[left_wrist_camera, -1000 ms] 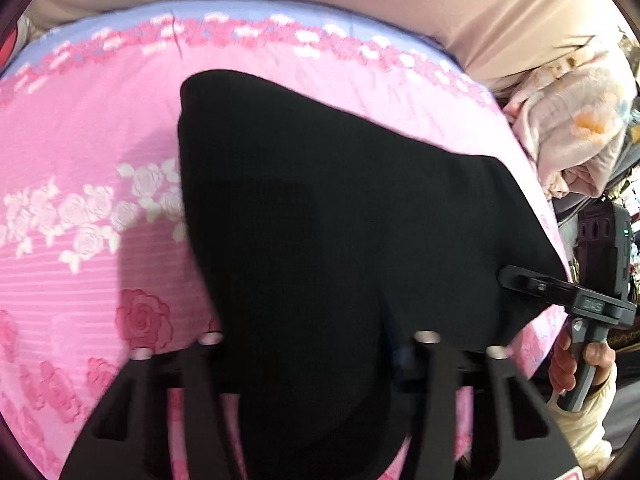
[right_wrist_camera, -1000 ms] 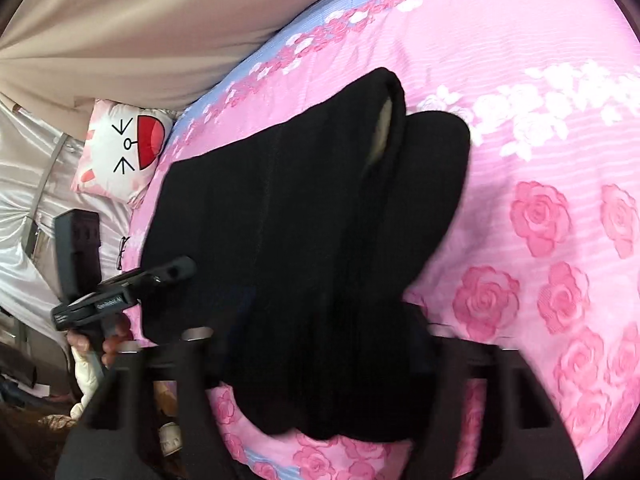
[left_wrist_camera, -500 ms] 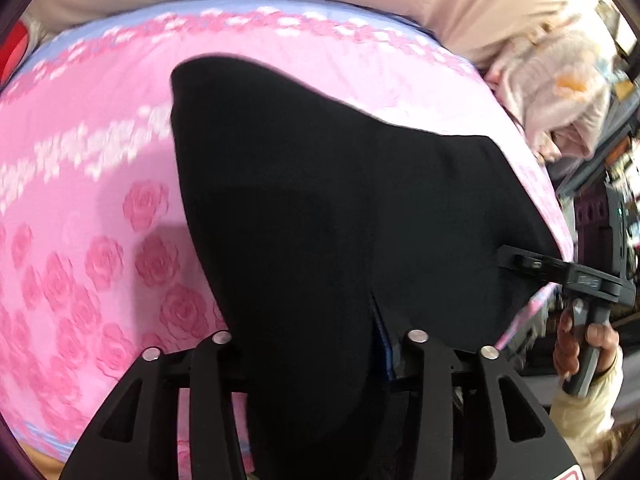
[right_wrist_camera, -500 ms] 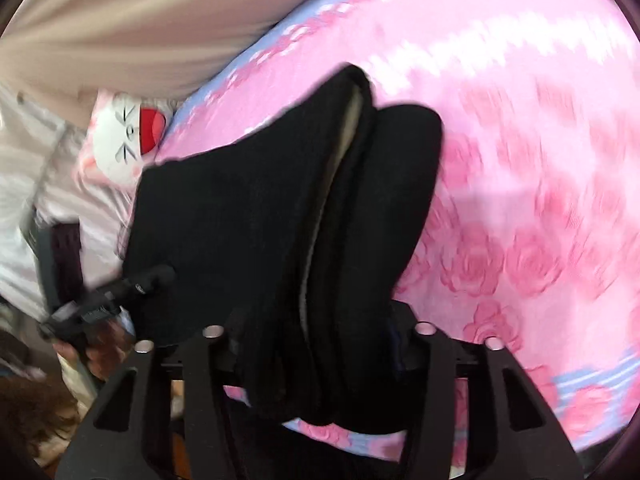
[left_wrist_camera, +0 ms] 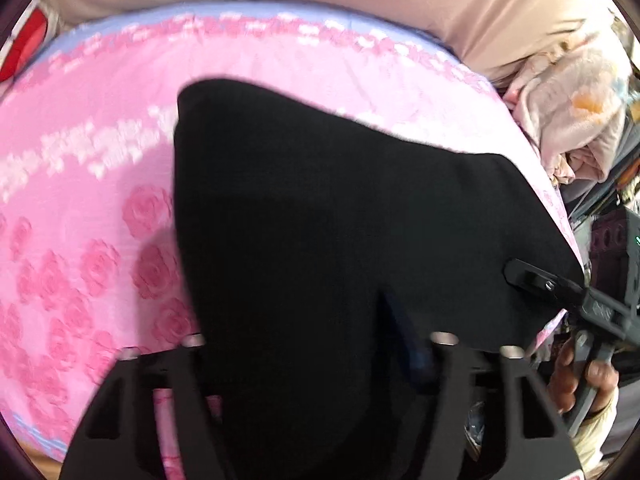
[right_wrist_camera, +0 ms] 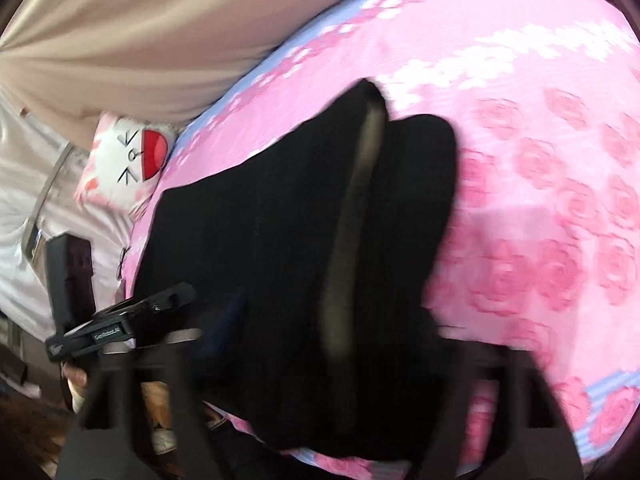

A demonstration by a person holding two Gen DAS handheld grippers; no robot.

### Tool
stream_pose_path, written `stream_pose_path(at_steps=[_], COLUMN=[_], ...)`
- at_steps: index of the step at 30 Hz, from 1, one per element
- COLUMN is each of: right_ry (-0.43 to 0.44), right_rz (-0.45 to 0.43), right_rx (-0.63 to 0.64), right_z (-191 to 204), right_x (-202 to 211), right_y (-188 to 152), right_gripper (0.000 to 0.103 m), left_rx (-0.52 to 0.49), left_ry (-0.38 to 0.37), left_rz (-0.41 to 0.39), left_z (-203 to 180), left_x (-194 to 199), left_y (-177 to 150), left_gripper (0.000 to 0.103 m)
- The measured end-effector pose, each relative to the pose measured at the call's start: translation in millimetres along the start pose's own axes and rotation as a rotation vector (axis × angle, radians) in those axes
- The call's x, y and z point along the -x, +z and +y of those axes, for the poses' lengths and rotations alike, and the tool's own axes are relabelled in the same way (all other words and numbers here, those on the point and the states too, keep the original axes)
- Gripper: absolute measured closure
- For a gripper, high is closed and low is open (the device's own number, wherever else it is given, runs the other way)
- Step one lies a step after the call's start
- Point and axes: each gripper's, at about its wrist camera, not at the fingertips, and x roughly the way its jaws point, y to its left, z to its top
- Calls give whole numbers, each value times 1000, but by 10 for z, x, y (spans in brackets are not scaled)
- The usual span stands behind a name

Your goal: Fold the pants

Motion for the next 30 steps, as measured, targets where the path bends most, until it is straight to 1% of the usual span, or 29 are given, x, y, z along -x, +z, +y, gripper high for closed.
stream_pose_path(at_steps=[1,2,3,4,8,12,16,18,21,23,27,30], right_ry=[-4,-22,-32,-34,-13,-4,-8,-16,-29,-22,-25,-27], right_rz=[-8,-20,-33,-42,-84,-91,-71,-43,-32,-36,-44,-32], right_rx=[10,39,65,76,111,120,113,104,85,77,97,77], right_z=[-7,62,135,177,351,376,399,368,322,329,369,319], right_x=[51,87,118,144,329,502,460,379,300,306,335,277], right_y=[-2,-11,-20,-24,-5,-66,-206,-270,-321,-320,-295,-297], right_gripper=[58,59,59,59,60,60,60,60,60,60,60,60], left_rx=[-18,-32,-51,-73,-104,-110,-98,-83,-52,-50,-79,-77], left_ry=[0,-4,9,25,39,19,7,7,7,6,22,32], left_rz=[-10,-17,-30,-45,-100,-129,-101,-72,-38,-40,-56,-47], left_z=[-31,-53,-99,-145,-220,-236,-163,-131,-56,-56,-124,-125], left_x=[48,94,151,205,449,651,670,596,483,487,543,505], left_y=[9,14,23,27,9,-65,-184,-221,-266,-269,-246,-241], left_gripper=[64,66,68,68,69,68,68,68,68,68,68,68])
